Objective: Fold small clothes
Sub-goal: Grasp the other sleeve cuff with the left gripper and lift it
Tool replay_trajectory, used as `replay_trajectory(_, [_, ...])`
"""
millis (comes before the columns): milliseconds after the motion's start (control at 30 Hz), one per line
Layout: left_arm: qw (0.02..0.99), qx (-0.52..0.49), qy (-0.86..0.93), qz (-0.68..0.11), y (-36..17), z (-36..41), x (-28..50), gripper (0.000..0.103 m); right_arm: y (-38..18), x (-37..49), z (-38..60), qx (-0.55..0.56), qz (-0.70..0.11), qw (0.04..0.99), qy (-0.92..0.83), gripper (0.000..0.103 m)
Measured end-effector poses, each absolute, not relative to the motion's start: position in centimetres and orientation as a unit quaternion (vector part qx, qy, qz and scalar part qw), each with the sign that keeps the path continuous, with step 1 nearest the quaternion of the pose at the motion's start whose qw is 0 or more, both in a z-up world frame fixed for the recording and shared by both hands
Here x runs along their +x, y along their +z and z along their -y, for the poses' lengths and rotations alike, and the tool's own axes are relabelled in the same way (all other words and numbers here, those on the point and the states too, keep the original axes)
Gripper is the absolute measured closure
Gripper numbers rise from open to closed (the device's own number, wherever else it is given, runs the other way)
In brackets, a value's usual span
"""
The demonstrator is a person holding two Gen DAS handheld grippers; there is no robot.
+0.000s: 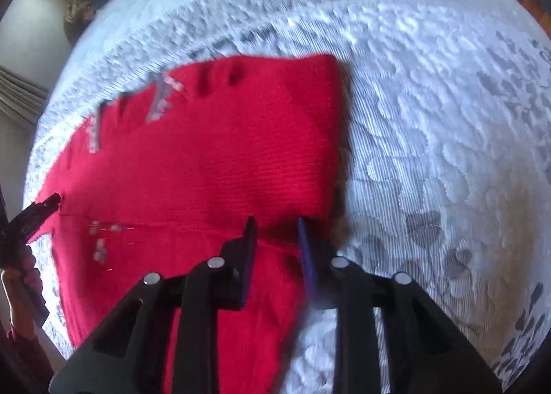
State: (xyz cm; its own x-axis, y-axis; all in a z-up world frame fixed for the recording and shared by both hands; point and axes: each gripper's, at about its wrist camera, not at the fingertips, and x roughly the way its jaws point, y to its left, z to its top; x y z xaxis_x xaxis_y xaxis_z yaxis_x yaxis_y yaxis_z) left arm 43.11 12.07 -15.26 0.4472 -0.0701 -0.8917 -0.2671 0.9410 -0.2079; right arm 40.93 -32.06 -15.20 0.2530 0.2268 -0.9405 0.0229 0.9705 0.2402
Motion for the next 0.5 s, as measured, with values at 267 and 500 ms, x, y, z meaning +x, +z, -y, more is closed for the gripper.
replay_trajectory(267, [0.816,-0.181,0.157,-0.526,-13.2,-26.3,35.6,0.023,-13.7,35.1,27.8,0.031,-0.616,0.778,0.117,0.069])
replay_trajectory(500, [0.768,-0.335,0.247,-0.486,-15.2,-39.8,32.0,0.024,-16.4,33.9,25.5,-0.016,-0.629,0.768,0.118,0.069])
